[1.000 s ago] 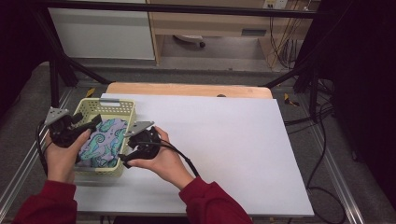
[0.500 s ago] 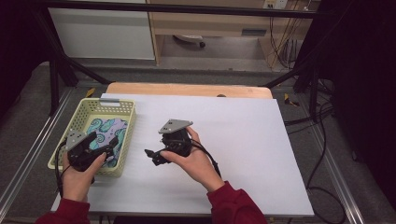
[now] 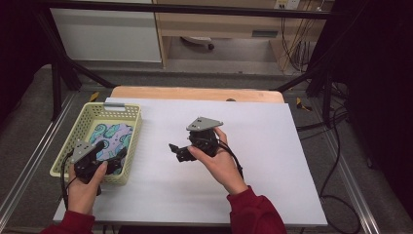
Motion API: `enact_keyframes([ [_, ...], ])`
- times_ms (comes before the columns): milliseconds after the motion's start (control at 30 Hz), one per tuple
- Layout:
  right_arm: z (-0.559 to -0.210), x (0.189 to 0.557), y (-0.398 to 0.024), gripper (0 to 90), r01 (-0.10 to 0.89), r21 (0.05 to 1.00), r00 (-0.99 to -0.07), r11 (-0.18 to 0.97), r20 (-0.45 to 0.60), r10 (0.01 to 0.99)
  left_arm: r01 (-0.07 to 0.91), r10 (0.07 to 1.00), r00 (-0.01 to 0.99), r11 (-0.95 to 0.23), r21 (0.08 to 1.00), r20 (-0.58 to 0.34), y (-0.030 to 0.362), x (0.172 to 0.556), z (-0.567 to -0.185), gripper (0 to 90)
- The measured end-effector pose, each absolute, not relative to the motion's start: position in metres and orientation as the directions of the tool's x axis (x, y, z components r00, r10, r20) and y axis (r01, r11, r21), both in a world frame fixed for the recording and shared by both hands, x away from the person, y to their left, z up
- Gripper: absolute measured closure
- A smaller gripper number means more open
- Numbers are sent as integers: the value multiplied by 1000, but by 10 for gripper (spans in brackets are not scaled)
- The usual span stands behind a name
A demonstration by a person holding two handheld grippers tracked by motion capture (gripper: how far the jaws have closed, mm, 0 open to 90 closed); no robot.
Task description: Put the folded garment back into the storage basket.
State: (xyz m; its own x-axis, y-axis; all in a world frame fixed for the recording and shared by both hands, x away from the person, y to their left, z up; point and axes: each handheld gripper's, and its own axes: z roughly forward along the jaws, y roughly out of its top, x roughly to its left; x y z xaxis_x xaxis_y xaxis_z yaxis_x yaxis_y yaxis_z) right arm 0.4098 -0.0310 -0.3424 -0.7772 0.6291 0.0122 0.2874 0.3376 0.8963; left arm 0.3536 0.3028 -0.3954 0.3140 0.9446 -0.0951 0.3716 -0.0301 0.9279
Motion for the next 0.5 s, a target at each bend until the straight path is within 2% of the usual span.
enact_keyframes([
  [133,-339,411,-39,81,272,896,-774,351,-13,633,372,946,309,-27,928,-96,303,353,-396,125],
  [500,-334,415,-58,41,286,907,-733,308,0,680,372,945,312,-26,928,-98,304,349,-399,125],
])
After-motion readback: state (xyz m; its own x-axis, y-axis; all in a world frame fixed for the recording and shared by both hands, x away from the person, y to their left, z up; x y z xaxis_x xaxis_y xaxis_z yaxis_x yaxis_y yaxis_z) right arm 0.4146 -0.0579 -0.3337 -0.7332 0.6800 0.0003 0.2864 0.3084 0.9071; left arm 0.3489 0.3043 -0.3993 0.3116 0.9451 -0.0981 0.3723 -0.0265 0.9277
